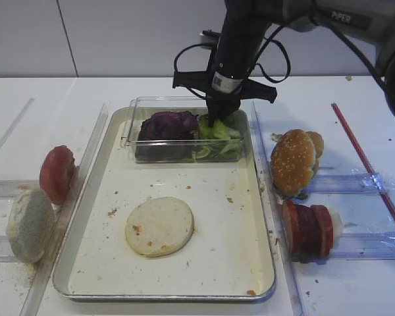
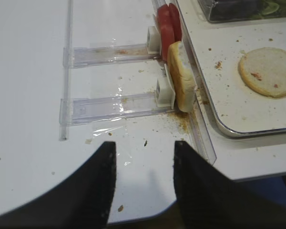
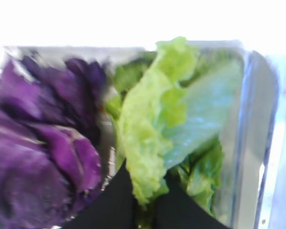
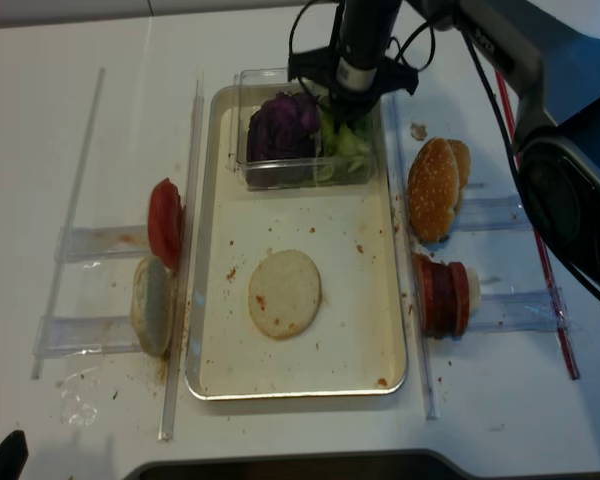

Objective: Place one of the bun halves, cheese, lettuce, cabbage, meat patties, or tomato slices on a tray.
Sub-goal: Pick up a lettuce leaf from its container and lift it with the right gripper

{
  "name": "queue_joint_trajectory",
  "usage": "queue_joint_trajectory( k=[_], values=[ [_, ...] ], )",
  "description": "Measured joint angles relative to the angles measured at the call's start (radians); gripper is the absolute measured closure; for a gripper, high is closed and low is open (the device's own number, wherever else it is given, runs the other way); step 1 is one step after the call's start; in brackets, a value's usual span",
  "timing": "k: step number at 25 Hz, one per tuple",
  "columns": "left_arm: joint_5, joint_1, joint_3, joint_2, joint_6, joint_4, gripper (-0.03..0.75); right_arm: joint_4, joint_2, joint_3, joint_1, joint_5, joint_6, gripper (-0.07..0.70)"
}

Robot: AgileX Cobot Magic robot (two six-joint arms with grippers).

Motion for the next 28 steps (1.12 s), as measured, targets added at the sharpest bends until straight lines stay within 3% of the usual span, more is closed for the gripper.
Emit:
queue_joint_trajectory(
  k=[28],
  values=[
    [0.0, 0.0, 0.0, 0.0, 0.0, 0.0, 0.43, 0.047, -0.147, -0.04, 0.002, 0.015, -0.027, 0.559]
  ],
)
